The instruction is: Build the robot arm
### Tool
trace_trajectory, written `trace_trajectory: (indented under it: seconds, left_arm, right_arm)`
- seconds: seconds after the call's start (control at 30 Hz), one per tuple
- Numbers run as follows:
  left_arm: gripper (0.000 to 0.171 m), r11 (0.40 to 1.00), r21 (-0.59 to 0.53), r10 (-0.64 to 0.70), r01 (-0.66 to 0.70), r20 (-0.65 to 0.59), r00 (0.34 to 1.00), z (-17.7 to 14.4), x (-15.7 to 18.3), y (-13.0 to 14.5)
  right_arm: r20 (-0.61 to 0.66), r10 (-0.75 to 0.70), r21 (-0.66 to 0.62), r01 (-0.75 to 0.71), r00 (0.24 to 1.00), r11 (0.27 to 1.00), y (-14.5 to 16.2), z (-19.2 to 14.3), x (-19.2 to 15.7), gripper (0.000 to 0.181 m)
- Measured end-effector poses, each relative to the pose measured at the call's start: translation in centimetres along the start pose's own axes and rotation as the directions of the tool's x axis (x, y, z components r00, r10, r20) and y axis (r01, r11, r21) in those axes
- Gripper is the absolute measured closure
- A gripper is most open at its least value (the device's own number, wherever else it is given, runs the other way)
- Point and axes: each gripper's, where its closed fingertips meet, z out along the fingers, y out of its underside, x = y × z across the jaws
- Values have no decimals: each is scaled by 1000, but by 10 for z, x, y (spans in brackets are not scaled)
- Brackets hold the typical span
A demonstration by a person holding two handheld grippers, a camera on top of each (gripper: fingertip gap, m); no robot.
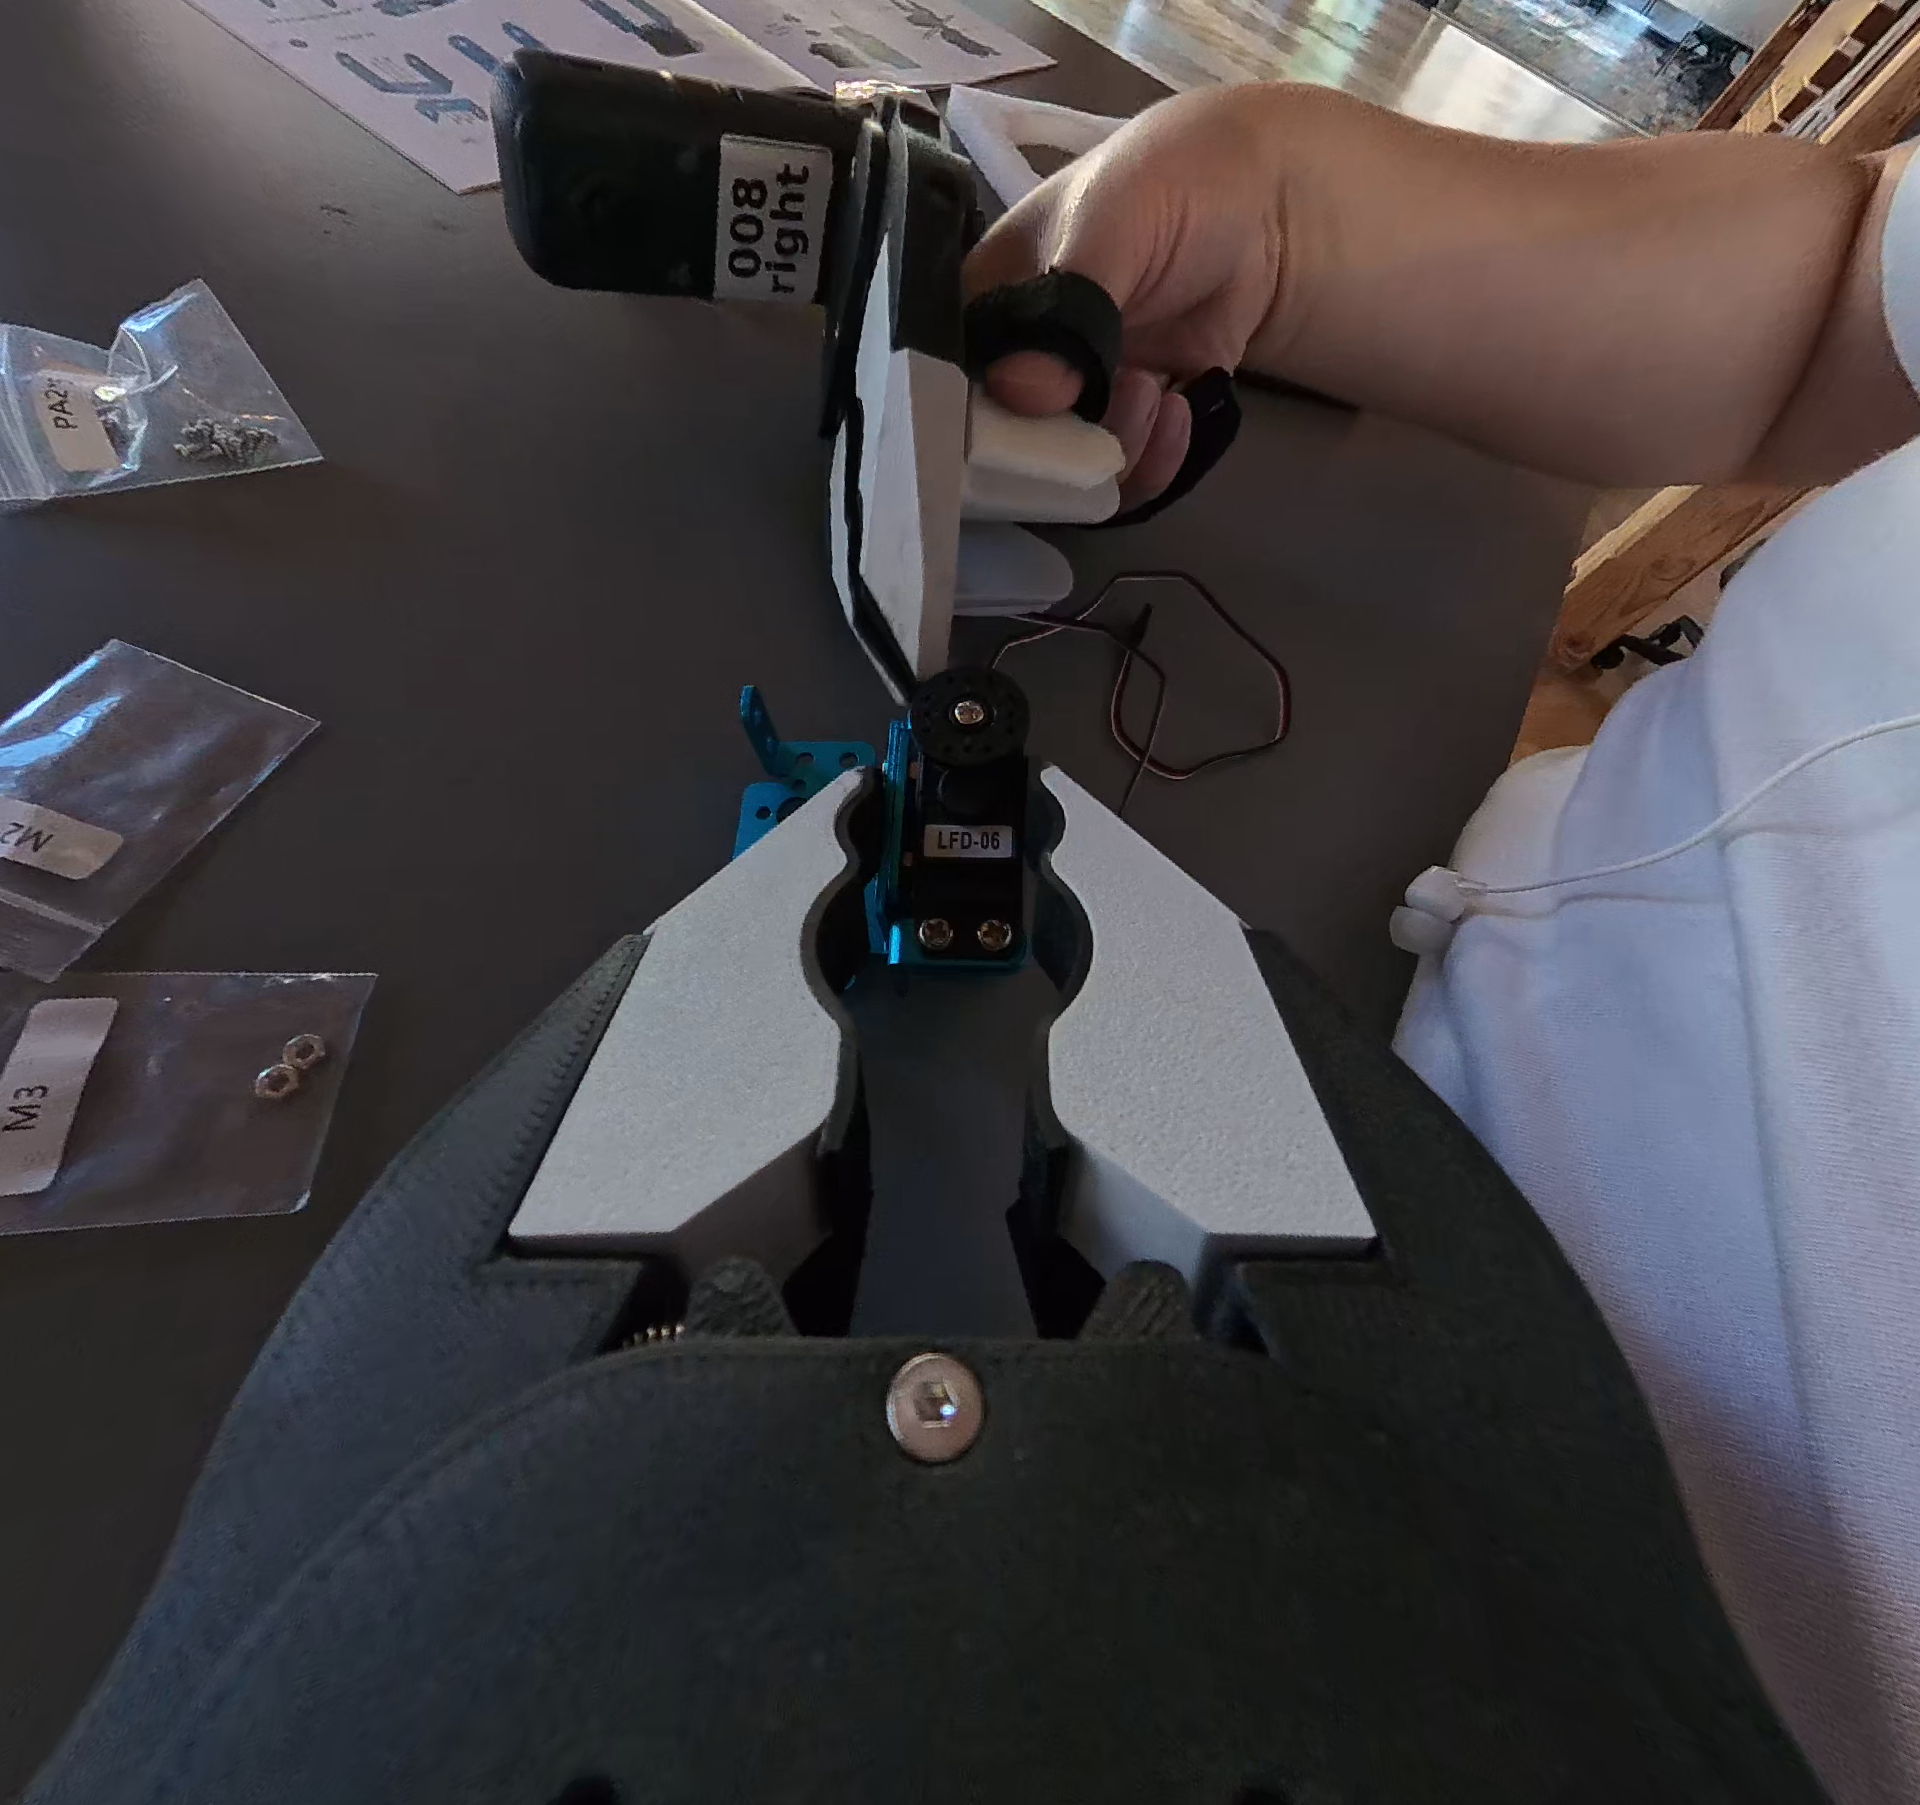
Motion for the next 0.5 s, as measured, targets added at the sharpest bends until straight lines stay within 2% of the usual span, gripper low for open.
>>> trace_trajectory:
  seconds: [0.2, 0.4, 0.5]
  left_arm:
    - [145, 1000, -1, 4, -4, -1, 1000, 0, 1, 0]
    - [145, 1000, 0, 3, -3, 3, 1000, 0, 0, 0]
    - [145, 1000, 2, 0, 0, 5, 1000, 0, 0, 0]
  right_arm:
    - [-93, -118, -76, 111, 989, 991, 4, 1, 0, 181]
    - [-164, -271, -103, 257, 948, 961, 3, 2, 3, 180]
    - [-198, -302, -101, 287, 932, 953, 1, 1, 4, 178]
